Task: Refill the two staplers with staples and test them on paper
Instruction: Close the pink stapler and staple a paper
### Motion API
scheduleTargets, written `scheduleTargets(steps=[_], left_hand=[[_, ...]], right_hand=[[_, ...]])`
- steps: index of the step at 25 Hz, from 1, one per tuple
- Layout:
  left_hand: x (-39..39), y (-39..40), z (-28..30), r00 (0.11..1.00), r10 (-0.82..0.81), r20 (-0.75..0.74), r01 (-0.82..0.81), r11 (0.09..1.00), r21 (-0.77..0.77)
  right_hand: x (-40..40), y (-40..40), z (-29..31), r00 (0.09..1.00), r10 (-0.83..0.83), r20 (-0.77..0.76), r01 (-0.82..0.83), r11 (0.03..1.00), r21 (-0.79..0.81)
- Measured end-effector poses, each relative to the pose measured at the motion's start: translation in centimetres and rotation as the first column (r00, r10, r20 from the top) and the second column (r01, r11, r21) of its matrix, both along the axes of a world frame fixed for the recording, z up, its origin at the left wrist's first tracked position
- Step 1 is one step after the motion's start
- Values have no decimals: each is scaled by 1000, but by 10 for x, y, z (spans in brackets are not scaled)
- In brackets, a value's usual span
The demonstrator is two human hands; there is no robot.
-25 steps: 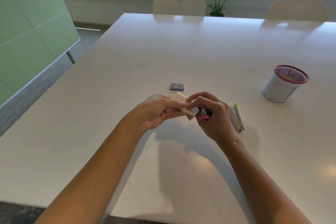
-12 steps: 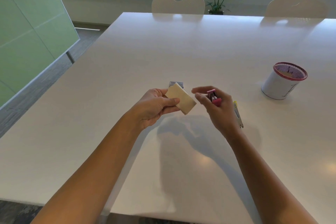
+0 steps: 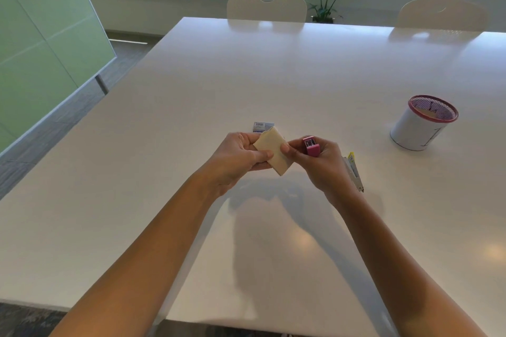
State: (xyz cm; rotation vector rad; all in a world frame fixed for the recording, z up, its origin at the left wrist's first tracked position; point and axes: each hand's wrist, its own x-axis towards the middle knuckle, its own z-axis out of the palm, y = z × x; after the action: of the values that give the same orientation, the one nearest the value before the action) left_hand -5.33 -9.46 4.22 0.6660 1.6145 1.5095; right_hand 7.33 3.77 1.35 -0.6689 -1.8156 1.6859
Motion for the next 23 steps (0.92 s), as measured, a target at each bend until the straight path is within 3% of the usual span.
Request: scheduleTargets(steps=[4,11,17,20,23], left_hand=[[4,-1,2,999,18,-43,-16,999,41],[10,7,-6,989,103,-104,-105,994,-19],[8,4,-2,997,72,-13,-73,995,-65],[5,1,-2,992,127,-12,-128,990,-64],[2,-2,-3,970,231,79,-229,973,-25]], right_hand=[[4,-4,7,999,29,42,-30,999,35],[11,-9,8,986,-19,165,-4,990,139],[17,0,20,950,25,310,-54,995,85],[19,7,24,947,47,316,-30,998,-56],[18,9,24,973,135,189,-42,901,-431]])
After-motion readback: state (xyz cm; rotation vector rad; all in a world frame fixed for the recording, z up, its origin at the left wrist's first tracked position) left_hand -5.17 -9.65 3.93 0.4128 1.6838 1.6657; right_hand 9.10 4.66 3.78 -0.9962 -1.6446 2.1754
